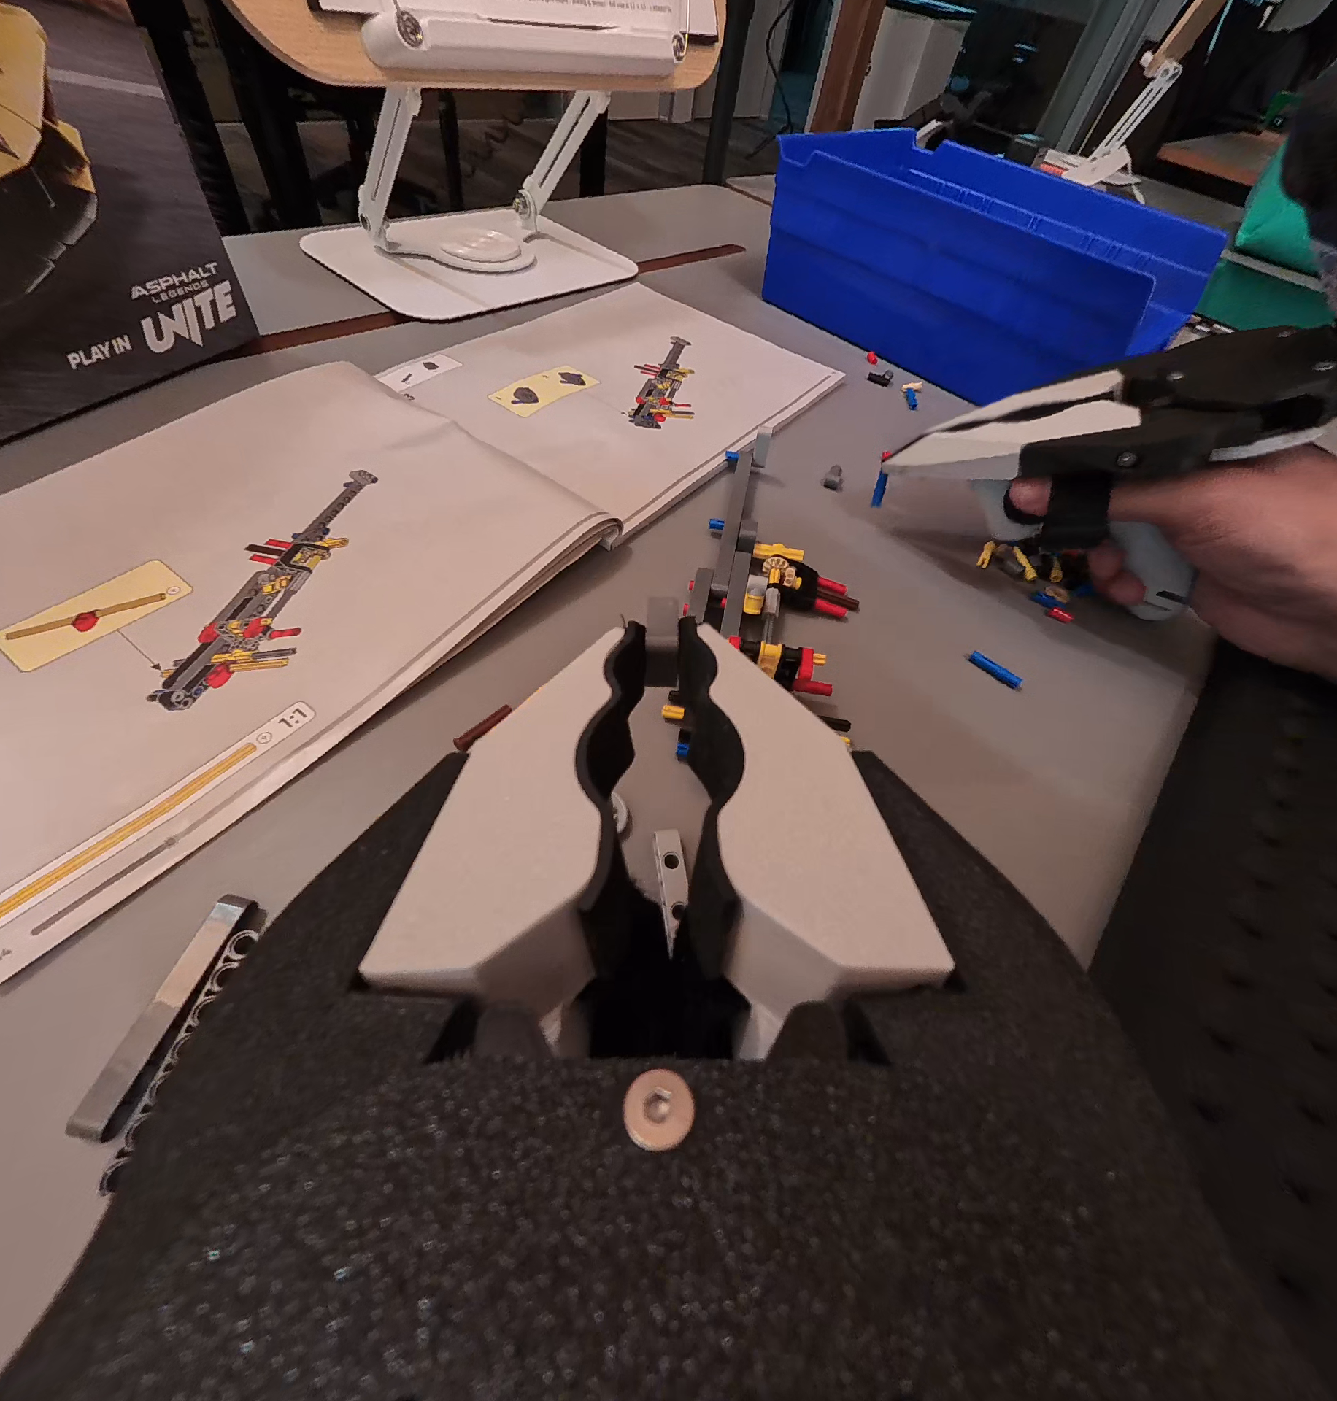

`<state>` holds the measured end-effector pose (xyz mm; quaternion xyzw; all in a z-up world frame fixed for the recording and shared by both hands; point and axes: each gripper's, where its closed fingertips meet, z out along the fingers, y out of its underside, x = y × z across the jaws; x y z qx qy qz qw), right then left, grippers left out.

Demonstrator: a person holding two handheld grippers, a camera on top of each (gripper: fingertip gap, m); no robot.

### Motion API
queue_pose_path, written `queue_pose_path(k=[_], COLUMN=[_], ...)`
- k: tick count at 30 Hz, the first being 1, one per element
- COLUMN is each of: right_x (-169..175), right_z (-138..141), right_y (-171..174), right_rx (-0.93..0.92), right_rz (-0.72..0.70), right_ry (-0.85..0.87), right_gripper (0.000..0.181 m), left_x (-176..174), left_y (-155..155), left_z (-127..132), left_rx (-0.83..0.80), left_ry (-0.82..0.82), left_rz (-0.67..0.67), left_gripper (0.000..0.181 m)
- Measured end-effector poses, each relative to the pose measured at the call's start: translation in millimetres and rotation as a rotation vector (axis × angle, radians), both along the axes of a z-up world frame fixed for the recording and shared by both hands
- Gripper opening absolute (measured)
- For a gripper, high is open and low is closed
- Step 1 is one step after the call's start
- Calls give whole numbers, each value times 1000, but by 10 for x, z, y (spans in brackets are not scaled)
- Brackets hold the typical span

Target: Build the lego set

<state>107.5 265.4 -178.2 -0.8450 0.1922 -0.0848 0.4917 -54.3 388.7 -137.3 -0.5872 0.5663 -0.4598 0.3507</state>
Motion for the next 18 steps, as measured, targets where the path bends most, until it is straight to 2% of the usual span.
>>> queue_pose_path(k=[3, 7, 18], right_x=[-8, 10, -61], right_z=[-109, -118, -151], right_y=[-9, -4, -24], right_rx=[-64, -104, -137], right_rz=[-12, -15, 17], right_ry=[45, -3, 9], right_gripper=[2, 2, 3], left_x=[1, 0, 0], left_y=[-9, -13, -14], left_z=[-11, -11, -1], left_rx=[-3, 9, 6], left_ry=[6, 5, 1], left_rz=[-5, -5, -5], left_gripper=[7, 7, 7])
